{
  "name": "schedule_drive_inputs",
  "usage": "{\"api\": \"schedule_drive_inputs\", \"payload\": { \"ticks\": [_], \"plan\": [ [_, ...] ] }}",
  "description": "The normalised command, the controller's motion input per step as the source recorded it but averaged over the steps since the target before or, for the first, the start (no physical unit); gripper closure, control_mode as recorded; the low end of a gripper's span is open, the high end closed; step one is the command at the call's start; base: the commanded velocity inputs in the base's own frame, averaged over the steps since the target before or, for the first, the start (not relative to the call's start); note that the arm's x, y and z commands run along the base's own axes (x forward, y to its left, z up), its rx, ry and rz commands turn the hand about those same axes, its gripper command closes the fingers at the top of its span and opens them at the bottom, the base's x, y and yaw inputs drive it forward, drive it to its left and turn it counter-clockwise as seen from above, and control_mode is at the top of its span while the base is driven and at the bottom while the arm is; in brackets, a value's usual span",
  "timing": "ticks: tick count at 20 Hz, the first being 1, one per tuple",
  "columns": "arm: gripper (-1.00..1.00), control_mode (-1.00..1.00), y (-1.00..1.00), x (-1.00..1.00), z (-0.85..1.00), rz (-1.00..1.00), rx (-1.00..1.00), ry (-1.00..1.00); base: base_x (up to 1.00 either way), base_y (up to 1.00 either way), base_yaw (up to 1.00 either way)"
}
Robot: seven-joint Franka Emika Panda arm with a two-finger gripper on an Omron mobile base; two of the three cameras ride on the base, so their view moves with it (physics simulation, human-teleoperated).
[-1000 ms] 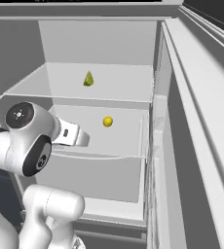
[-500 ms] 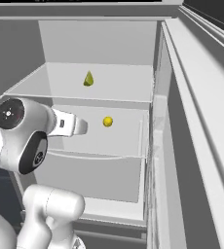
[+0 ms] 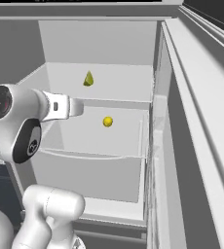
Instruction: Grab a lemon wedge from the fridge and one ice cube from the ice bowl, and put them in the glass of lemonade.
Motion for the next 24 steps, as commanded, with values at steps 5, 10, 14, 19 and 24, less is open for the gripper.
{"api": "schedule_drive_inputs", "payload": {
  "ticks": [5, 10, 14, 19, 24],
  "plan": [
    [-1.00, -1.00, 0.00, 0.07, 0.28, 0.00, 0.00, -0.02, 0.00, 0.00, 0.00],
    [-1.00, -1.00, 0.01, 0.14, 0.06, 0.00, 0.00, -0.01, 0.00, 0.00, 0.00],
    [-1.00, -1.00, 0.00, 0.17, 0.01, 0.00, 0.00, 0.00, 0.00, 0.00, 0.00],
    [-1.00, -1.00, 0.00, 0.08, 0.00, 0.00, 0.00, 0.00, 0.00, 0.00, 0.00],
    [-1.00, -1.00, 0.00, 0.17, 0.00, 0.00, 0.00, 0.00, 0.00, 0.00, 0.00]
  ]
}}
